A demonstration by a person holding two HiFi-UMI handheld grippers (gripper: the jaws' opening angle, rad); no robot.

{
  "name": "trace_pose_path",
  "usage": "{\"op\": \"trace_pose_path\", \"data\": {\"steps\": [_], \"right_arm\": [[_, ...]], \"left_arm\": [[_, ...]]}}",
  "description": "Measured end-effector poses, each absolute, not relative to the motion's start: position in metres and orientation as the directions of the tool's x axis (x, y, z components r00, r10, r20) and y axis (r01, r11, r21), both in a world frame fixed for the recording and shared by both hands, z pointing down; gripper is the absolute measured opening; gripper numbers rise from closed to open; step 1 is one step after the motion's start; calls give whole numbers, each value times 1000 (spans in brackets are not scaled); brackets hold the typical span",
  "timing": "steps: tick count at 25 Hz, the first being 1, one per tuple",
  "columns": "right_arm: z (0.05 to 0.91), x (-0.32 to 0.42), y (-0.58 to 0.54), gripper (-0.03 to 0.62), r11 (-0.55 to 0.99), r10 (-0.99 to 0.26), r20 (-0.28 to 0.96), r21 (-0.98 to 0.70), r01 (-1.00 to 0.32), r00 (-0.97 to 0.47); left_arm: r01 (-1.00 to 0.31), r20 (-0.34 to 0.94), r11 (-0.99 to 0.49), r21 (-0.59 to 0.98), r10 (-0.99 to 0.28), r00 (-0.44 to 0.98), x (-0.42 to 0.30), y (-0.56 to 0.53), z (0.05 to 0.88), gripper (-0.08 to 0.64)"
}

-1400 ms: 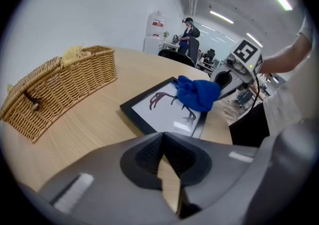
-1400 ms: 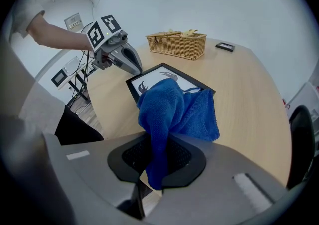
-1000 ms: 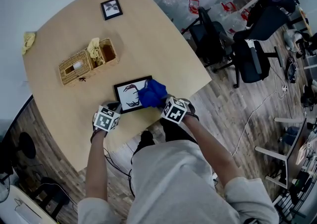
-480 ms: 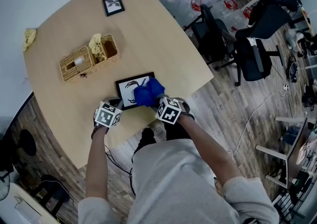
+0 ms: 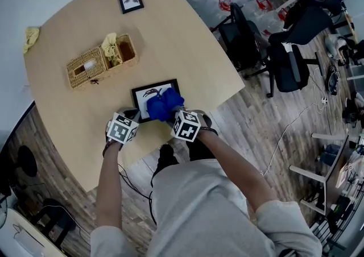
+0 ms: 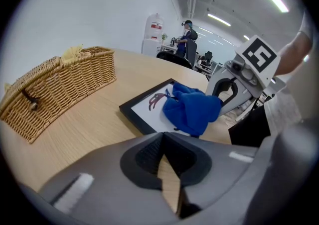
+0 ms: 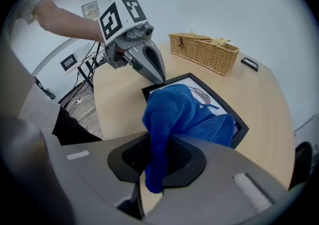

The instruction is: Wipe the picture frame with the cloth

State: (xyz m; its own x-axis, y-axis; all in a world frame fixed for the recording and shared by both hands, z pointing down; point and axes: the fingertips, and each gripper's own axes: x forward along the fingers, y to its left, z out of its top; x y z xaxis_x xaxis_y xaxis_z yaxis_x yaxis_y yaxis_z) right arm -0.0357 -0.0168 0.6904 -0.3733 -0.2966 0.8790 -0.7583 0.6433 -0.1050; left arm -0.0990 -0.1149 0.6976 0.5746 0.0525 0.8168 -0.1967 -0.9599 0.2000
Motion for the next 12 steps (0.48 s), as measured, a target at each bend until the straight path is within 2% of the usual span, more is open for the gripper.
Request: {"op": "trace_pose_path", "data": {"steps": [12], "right_arm": [[691,-78,-32,46,657,-289,864,-134,-742,-412]], "left_arm": [[-173,822,-962,211,79,564,-100,-115,699,52]]}}
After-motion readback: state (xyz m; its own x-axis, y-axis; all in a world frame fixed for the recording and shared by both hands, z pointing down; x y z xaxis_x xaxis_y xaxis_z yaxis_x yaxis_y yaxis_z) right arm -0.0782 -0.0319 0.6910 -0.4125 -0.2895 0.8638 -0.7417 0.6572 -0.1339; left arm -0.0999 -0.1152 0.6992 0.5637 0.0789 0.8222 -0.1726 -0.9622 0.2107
